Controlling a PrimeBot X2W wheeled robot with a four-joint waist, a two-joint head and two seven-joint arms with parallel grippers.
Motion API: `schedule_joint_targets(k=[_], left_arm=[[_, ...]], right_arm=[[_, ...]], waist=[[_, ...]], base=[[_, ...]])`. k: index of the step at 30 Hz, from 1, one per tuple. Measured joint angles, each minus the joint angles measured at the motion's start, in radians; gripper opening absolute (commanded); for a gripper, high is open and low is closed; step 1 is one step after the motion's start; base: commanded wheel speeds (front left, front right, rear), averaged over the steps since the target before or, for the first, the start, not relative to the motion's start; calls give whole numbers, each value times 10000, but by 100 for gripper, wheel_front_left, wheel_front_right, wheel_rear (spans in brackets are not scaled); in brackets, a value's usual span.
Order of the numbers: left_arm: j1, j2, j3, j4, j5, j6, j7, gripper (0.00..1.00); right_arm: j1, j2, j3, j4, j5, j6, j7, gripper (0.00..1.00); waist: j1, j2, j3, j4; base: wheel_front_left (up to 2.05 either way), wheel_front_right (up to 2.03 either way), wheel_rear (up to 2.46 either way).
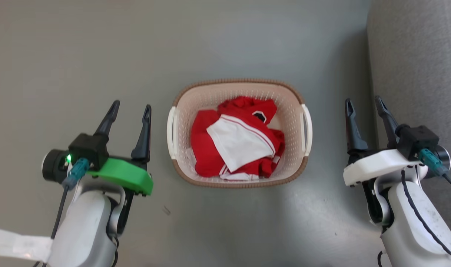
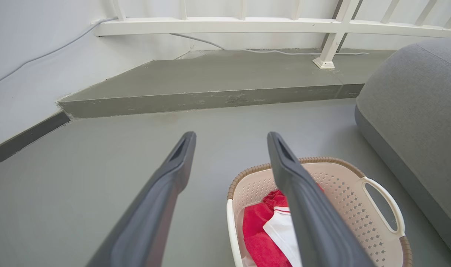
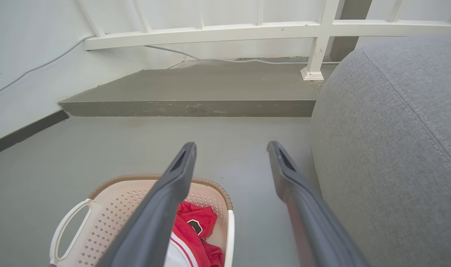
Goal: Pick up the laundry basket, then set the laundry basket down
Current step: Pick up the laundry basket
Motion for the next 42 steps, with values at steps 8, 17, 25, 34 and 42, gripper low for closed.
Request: schedule_joint_targets(k=[8,17,25,34,42], left_arm=[[-930,-73,-184,637,2,-270,81,100],[-2224,-105,-245,1427,12,-642,242,100],[-3359,-167,-320,2548,15,-905,242,100],[-4327,-309,-656,3745,59,-1131,295,100],[-4496,-426,-940,4730,-36,-1239,460,100]], right_arm=[[-701,63,-23,297,-12,0,0,100],[-1754,113,-96,662,-29,0,0,100],[-2711,128,-88,1402,-31,90,-29,100],[-3382,224,159,2748,-42,263,-27,100],[-3674,349,447,3630,-44,357,-29,100]], waist=[[1,0,1153,46],[1,0,2455,64],[0,0,3398,73],[-1,0,3978,-63],[0,0,4277,-165]], base=[[0,0,0],[0,0,0],[0,0,0],[0,0,0],[0,0,0]])
